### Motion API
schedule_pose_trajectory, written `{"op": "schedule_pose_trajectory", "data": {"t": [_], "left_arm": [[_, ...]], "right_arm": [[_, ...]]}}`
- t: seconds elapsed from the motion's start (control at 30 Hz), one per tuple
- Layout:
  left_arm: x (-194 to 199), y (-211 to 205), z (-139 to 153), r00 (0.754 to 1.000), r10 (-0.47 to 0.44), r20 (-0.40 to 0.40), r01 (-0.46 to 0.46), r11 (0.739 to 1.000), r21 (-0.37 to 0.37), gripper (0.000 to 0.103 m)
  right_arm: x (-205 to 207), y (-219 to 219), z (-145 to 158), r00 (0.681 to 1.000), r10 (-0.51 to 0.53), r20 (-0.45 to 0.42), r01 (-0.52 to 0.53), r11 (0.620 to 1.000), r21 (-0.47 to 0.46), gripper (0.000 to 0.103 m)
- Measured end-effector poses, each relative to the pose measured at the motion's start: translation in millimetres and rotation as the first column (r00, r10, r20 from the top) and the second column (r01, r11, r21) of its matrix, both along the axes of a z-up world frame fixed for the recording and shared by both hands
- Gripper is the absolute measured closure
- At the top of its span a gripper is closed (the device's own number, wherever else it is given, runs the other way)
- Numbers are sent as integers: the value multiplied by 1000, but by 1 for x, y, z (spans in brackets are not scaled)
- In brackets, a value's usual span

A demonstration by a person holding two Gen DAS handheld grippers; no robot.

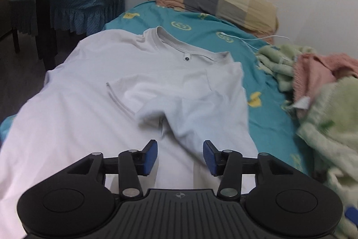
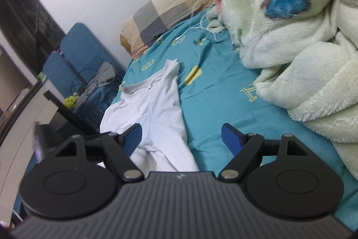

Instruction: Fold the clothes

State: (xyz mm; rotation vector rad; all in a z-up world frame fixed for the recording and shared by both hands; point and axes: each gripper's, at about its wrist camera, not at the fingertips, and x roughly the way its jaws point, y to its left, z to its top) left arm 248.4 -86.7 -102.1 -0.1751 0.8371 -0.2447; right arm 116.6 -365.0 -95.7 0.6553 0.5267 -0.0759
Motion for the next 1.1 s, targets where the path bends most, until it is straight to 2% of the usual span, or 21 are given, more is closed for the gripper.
{"op": "schedule_pose_trajectory", "data": {"t": [0.13, 0.33, 0.43, 0.57, 0.7, 0.77, 0.87, 1.0, 1.1], "left_arm": [[-72, 13, 27, 999, -46, 29, 45, 998, 39, 46], [-162, 29, 57, 993, -102, 65, 96, 992, 82, 44], [-196, 34, 64, 988, -127, 87, 118, 988, 95, 44], [-232, 35, 55, 977, -189, 95, 179, 978, 107, 42], [-236, 21, 45, 966, -244, 85, 235, 967, 103, 42], [-235, 16, 40, 960, -269, 71, 265, 962, 60, 42], [-232, 1, 31, 949, -313, 39, 314, 949, -11, 43], [-224, -38, 16, 922, -388, 3, 387, 917, -95, 45], [-219, -74, 1, 895, -444, -35, 438, 892, -113, 45]], "right_arm": [[-11, 11, 10, 999, 44, 9, -44, 997, -60, 23], [-44, 33, 33, 994, 108, 13, -104, 979, -175, 23], [-64, 46, 43, 991, 136, 4, -131, 966, -224, 24], [-100, 55, 43, 991, 136, -8, -134, 961, -240, 24], [-130, 40, 41, 999, 45, 23, -40, 984, -175, 23], [-138, 28, 45, 998, -8, 55, 14, 993, -120, 23], [-145, 17, 48, 994, -75, 82, 83, 991, -101, 23], [-148, 7, 47, 988, -116, 98, 124, 988, -88, 23], [-147, -3, 42, 987, -131, 99, 137, 988, -67, 23]]}}
